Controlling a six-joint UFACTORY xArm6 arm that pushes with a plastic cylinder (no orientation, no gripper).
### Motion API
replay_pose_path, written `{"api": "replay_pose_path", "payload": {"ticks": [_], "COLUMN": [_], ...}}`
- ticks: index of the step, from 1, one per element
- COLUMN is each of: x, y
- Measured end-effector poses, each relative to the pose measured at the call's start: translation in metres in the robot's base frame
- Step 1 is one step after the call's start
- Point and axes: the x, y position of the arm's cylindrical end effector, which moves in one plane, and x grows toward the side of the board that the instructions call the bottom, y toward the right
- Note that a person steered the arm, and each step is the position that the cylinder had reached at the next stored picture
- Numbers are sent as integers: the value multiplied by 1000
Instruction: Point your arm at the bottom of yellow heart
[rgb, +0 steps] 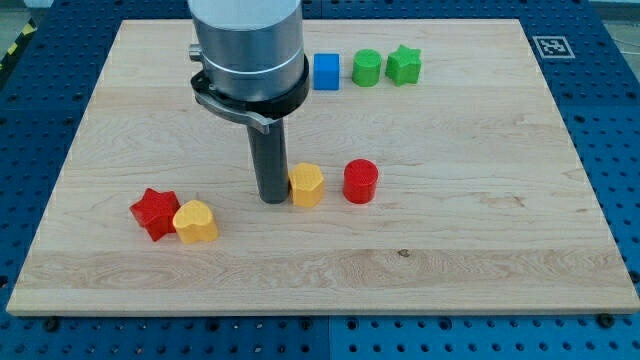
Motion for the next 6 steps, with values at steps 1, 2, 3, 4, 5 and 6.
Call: {"api": "replay_pose_path", "payload": {"ticks": [1,2,3,4,5,6], "x": [7,41,76,99,99,99], "y": [-9,-8,2,-16,-49,-70]}}
